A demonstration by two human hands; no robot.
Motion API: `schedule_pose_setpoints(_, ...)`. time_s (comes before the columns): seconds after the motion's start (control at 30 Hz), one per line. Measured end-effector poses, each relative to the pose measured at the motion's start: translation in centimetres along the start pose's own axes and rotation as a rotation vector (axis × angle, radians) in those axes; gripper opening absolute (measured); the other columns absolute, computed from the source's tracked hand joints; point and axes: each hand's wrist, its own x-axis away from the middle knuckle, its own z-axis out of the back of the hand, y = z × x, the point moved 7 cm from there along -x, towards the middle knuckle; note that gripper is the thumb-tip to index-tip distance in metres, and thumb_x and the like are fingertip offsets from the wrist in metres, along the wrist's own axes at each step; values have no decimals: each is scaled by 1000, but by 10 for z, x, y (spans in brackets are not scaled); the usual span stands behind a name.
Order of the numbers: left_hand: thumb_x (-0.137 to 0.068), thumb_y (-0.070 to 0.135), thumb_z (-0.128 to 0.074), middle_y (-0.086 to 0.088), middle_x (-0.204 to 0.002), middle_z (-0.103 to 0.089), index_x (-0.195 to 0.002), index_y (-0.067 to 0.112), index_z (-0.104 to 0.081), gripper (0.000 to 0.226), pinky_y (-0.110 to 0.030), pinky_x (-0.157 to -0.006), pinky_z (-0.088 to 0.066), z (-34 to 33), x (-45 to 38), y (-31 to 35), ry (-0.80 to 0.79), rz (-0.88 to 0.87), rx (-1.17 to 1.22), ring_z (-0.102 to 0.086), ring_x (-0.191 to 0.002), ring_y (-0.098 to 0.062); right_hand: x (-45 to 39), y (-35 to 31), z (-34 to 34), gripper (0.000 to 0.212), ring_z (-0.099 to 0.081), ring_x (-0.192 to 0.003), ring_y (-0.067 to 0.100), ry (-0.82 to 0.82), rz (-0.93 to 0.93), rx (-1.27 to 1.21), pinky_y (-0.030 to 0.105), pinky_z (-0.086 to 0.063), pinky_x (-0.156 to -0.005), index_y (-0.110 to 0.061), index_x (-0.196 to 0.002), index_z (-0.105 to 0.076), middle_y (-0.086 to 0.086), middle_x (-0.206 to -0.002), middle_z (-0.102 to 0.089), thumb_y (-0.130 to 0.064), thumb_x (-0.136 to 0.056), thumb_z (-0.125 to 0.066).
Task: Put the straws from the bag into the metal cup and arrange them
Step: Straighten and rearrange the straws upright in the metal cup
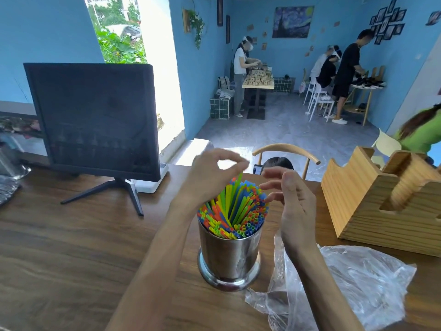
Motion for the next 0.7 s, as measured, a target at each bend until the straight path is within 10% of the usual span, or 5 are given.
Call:
schedule_pose_setpoints(0.2,-100,12,-60,3,-94,-78,-101,19,-70,12,-26,-71,-56,51,32,75,227,-343,522,-72,-87,-15,1,1,-2,38,-55,-130,5,-38,-40,-10,23,-41,-108,-35,-133,-56,-12,-135,-63,-46,-96,-55)
schedule_pose_setpoints(0.37,-96,21,-55,0,-94,-78,-103,13,-64,14,-26,-73,-57,55,41,74,193,-312,742,-73,-86,-16,-5,4,-3,30,-71,-91,14,-109,-217,-327,23,-51,-78,-21,-117,-64,0,-95,-76,-43,-101,-52)
schedule_pose_setpoints(0.5,-95,19,-63,2,-87,-77,-98,16,-71,9,-26,-74,-58,54,36,47,196,-183,570,-72,-86,-14,-13,1,18,11,-65,-55,9,30,-336,-648,15,-48,-47,-18,-83,-68,2,-67,-69,-27,-83,-63)
schedule_pose_setpoints(0.7,-88,29,-77,15,-91,-76,-86,32,-79,4,-26,-89,-54,27,34,9,-222,38,-20,-69,-94,-4,-20,0,40,21,-65,-62,4,172,-281,-674,15,-54,-59,-23,-65,-77,-9,-68,-67,-30,-81,-65)
